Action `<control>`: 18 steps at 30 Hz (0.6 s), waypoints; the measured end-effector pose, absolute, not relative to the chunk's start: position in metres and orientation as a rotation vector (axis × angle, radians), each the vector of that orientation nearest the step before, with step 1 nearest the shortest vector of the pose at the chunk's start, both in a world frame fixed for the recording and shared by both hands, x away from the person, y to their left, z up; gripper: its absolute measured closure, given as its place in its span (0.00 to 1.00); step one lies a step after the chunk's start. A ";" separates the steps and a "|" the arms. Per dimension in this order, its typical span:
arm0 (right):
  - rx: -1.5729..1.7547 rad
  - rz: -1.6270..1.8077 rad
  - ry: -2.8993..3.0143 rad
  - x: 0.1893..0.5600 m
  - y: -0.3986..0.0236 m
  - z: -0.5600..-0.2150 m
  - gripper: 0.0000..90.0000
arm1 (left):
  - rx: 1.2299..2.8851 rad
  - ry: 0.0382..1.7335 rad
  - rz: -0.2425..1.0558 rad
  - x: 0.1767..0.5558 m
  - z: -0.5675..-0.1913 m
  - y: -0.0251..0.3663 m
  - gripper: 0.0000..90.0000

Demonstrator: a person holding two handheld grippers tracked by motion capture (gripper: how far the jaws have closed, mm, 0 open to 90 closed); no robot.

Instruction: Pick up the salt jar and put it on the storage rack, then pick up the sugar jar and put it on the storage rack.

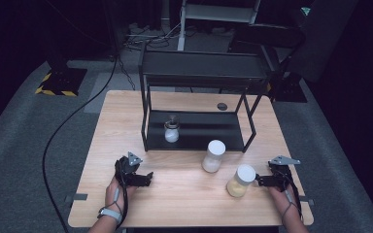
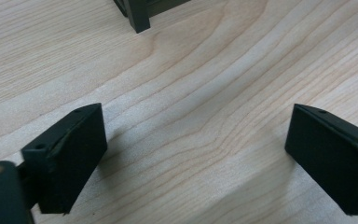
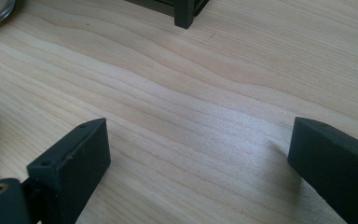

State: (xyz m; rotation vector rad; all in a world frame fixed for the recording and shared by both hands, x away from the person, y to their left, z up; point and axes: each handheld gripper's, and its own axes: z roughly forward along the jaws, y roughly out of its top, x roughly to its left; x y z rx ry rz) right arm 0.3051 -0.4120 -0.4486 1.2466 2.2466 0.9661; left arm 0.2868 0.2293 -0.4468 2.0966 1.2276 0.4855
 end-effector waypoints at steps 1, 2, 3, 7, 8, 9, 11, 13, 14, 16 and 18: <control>1.246 0.966 2.247 0.305 -0.412 -0.449 0.06 | 2.097 1.228 0.485 0.287 -0.447 0.229 0.04; 1.247 0.966 2.247 0.305 -0.412 -0.449 0.06 | 2.096 1.227 0.489 0.286 -0.447 0.229 0.04; 1.247 0.966 2.247 0.305 -0.412 -0.449 0.06 | 2.097 1.229 0.488 0.286 -0.447 0.229 0.04; 1.247 0.966 2.247 0.305 -0.412 -0.449 0.06 | 2.094 1.228 0.489 0.286 -0.447 0.229 0.04; 1.247 0.966 2.247 0.305 -0.412 -0.449 0.06 | 2.094 1.228 0.489 0.286 -0.447 0.229 0.04; 1.247 0.966 2.247 0.305 -0.412 -0.449 0.06 | 2.093 1.229 0.490 0.286 -0.448 0.229 0.04; 1.245 0.966 2.249 0.306 -0.412 -0.448 0.06 | 2.093 1.229 0.490 0.286 -0.448 0.229 0.04; 1.243 0.966 2.252 0.306 -0.413 -0.448 0.06 | 2.092 1.229 0.490 0.286 -0.448 0.229 0.04; 1.243 0.966 2.253 0.307 -0.413 -0.448 0.06 | 2.092 1.229 0.490 0.286 -0.448 0.229 0.04; 1.246 0.962 2.256 0.307 -0.412 -0.447 0.06 | 2.090 1.232 0.491 0.285 -0.448 0.228 0.04; 1.248 0.956 2.262 0.309 -0.412 -0.446 0.05 | 2.092 1.233 0.492 0.285 -0.447 0.228 0.04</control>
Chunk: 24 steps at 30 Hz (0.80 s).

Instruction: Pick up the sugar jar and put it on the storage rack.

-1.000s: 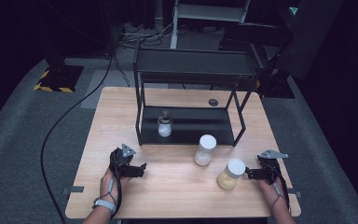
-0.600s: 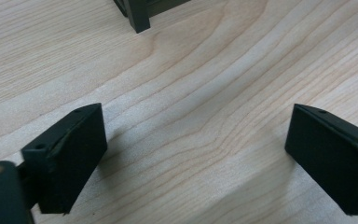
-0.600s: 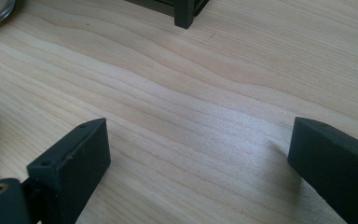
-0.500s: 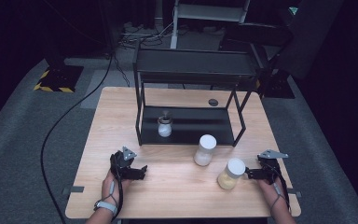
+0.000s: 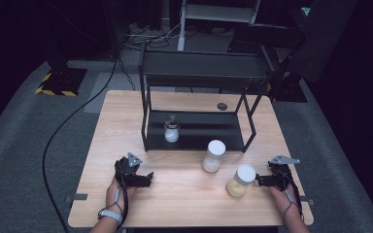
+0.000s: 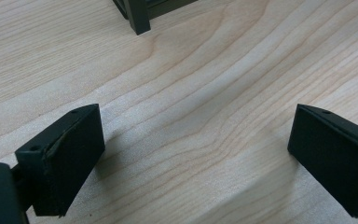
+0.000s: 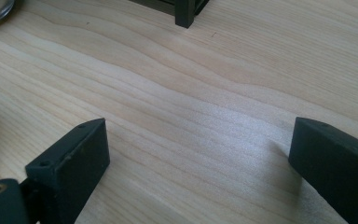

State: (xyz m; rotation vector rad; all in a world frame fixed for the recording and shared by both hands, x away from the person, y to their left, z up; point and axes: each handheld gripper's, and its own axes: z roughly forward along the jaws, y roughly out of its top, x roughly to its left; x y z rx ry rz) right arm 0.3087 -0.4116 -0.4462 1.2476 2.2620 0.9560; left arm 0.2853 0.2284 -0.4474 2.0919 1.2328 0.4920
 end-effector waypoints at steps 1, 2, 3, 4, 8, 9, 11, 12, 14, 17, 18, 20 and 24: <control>1.249 0.951 2.265 0.309 -0.411 -0.445 0.06 | 2.090 1.235 0.492 0.285 -0.448 0.228 0.04; 1.252 0.946 2.268 0.310 -0.411 -0.445 0.06 | 2.090 1.235 0.492 0.285 -0.448 0.228 0.04; 1.252 0.946 2.268 0.310 -0.411 -0.445 0.06 | 2.090 1.237 0.492 0.285 -0.447 0.228 0.04; 1.259 0.937 2.276 0.312 -0.410 -0.443 0.05 | 2.089 1.240 0.493 0.284 -0.447 0.228 0.04; 1.294 1.010 2.277 0.314 -0.419 -0.441 0.06 | 2.089 1.240 0.493 0.284 -0.447 0.228 0.04; 1.291 1.009 2.276 0.313 -0.420 -0.439 0.06 | 2.089 1.240 0.493 0.284 -0.447 0.228 0.04; 1.287 1.009 2.274 0.312 -0.420 -0.435 0.06 | 2.089 1.238 0.494 0.284 -0.447 0.228 0.04; 1.285 1.010 2.270 0.312 -0.420 -0.433 0.06 | 2.089 1.238 0.494 0.284 -0.447 0.228 0.04; 1.275 1.013 2.262 0.310 -0.420 -0.428 0.06 | 2.089 1.239 0.493 0.284 -0.447 0.228 0.04; 1.258 1.023 2.246 0.306 -0.420 -0.421 0.06 | 2.089 1.238 0.494 0.284 -0.447 0.228 0.04; 1.254 1.027 2.240 0.305 -0.421 -0.418 0.06 | 2.089 1.239 0.493 0.284 -0.447 0.228 0.04; 1.249 1.044 2.232 0.304 -0.422 -0.414 0.06 | 2.089 1.238 0.494 0.284 -0.447 0.228 0.04; 1.227 1.052 2.222 0.300 -0.420 -0.405 0.06 | 2.089 1.238 0.494 0.284 -0.447 0.228 0.04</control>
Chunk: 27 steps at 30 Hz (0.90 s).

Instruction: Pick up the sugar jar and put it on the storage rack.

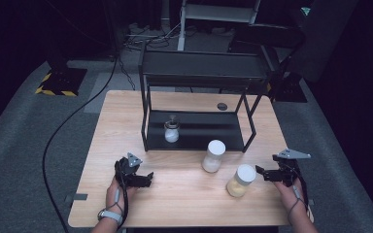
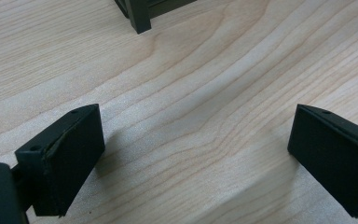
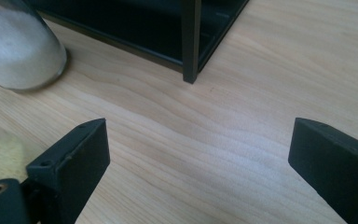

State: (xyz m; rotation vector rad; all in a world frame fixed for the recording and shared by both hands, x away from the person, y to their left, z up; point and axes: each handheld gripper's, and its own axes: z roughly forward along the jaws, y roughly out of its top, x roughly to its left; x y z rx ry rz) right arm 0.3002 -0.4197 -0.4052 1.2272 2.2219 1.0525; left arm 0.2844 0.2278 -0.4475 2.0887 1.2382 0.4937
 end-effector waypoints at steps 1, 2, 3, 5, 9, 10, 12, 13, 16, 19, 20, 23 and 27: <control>1.221 1.055 2.218 0.299 -0.419 -0.403 0.06 | 2.089 1.238 0.494 0.284 -0.447 0.228 0.04; 1.220 1.057 2.214 0.298 -0.419 -0.401 0.06 | 2.089 1.239 0.493 0.284 -0.447 0.228 0.04; 1.217 1.058 2.210 0.298 -0.418 -0.398 0.06 | 2.089 1.239 0.493 0.284 -0.447 0.228 0.04; 1.210 1.061 2.202 0.297 -0.417 -0.394 0.06 | 2.089 1.239 0.493 0.284 -0.447 0.228 0.04; 1.205 1.064 2.193 0.295 -0.414 -0.386 0.06 | 2.089 1.238 0.494 0.284 -0.447 0.228 0.04; 1.202 1.066 2.192 0.294 -0.413 -0.385 0.06 | 2.089 1.238 0.494 0.284 -0.447 0.228 0.04; 1.203 1.079 2.189 0.294 -0.412 -0.381 0.06 | 2.089 1.238 0.494 0.284 -0.447 0.228 0.04; 1.198 1.084 2.187 0.294 -0.412 -0.380 0.06 | 2.089 1.238 0.494 0.284 -0.447 0.228 0.04; 1.197 1.088 2.183 0.293 -0.410 -0.376 0.06 | 2.089 1.240 0.493 0.284 -0.447 0.228 0.04; 1.195 1.099 2.178 0.293 -0.408 -0.373 0.06 | 2.089 1.239 0.493 0.284 -0.447 0.228 0.04; 1.194 1.102 2.176 0.293 -0.407 -0.371 0.06 | 2.089 1.239 0.493 0.284 -0.447 0.228 0.04; 1.186 1.106 2.175 0.292 -0.404 -0.366 0.06 | 2.089 1.239 0.493 0.284 -0.447 0.228 0.04; 1.183 1.118 2.175 0.292 -0.401 -0.360 0.06 | 2.089 1.240 0.493 0.284 -0.447 0.228 0.04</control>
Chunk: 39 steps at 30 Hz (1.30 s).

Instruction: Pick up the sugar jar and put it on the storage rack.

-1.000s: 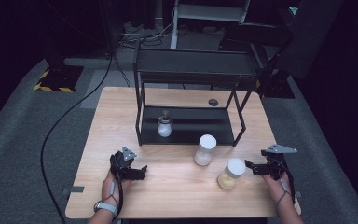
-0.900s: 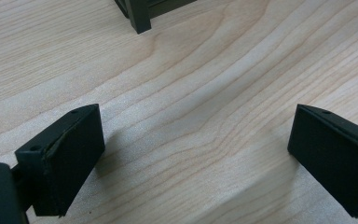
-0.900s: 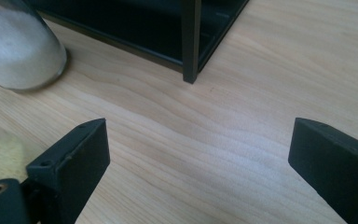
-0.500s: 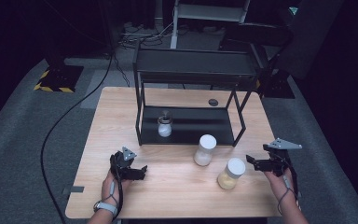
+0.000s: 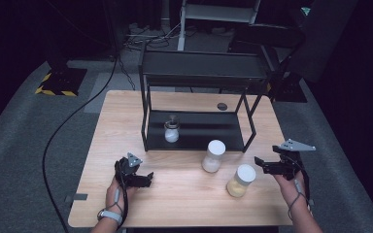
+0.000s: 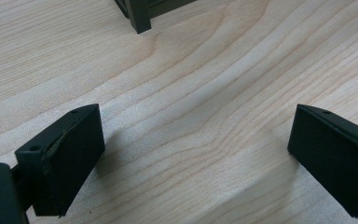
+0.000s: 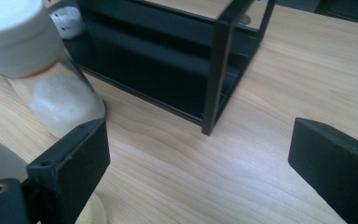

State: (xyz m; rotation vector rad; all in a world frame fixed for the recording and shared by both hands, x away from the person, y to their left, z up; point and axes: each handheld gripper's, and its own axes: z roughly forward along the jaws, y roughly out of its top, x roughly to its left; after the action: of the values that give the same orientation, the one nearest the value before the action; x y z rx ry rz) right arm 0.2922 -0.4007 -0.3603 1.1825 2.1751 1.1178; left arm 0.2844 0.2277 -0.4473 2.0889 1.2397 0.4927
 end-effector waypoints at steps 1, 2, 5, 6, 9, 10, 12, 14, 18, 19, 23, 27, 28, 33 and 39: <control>1.180 1.117 2.179 0.293 -0.397 -0.356 0.06 | 2.089 1.240 0.493 0.284 -0.447 0.228 0.04; 1.175 1.119 2.179 0.293 -0.395 -0.355 0.06 | 2.089 1.240 0.493 0.284 -0.447 0.228 0.04; 1.169 1.137 2.183 0.293 -0.390 -0.351 0.06 | 2.089 1.240 0.493 0.284 -0.447 0.228 0.04; 1.168 1.145 2.184 0.294 -0.389 -0.350 0.06 | 2.089 1.239 0.493 0.284 -0.447 0.228 0.04; 1.154 1.150 2.189 0.294 -0.382 -0.345 0.06 | 2.089 1.240 0.493 0.284 -0.447 0.228 0.04; 1.147 1.154 2.191 0.294 -0.380 -0.344 0.06 | 2.089 1.239 0.493 0.284 -0.447 0.228 0.04; 1.134 1.159 2.194 0.295 -0.375 -0.340 0.07 | 2.089 1.240 0.493 0.284 -0.447 0.228 0.04; 1.125 1.170 2.196 0.295 -0.370 -0.337 0.07 | 2.089 1.240 0.493 0.284 -0.447 0.228 0.04; 1.108 1.185 2.200 0.295 -0.361 -0.333 0.07 | 2.087 1.244 0.496 0.284 -0.447 0.227 0.04; 1.103 1.187 2.201 0.296 -0.359 -0.333 0.07 | 2.086 1.246 0.497 0.284 -0.447 0.227 0.04; 1.086 1.195 2.207 0.296 -0.350 -0.329 0.07 | 2.086 1.246 0.496 0.284 -0.447 0.227 0.04; 1.076 1.203 2.216 0.298 -0.342 -0.327 0.07 | 2.086 1.246 0.495 0.284 -0.447 0.227 0.04; 1.071 1.202 2.219 0.299 -0.340 -0.326 0.07 | 2.085 1.246 0.496 0.284 -0.447 0.227 0.04; 1.058 1.204 2.232 0.301 -0.333 -0.324 0.07 | 2.086 1.246 0.495 0.284 -0.447 0.227 0.04; 1.034 1.205 2.251 0.304 -0.320 -0.322 0.07 | 2.086 1.246 0.496 0.284 -0.447 0.227 0.04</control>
State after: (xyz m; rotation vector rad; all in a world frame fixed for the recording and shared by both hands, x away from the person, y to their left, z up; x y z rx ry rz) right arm 0.3043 -0.3197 -0.3218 1.0339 2.2515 1.2048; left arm 0.2837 0.2269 -0.4473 2.0860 1.2459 0.4960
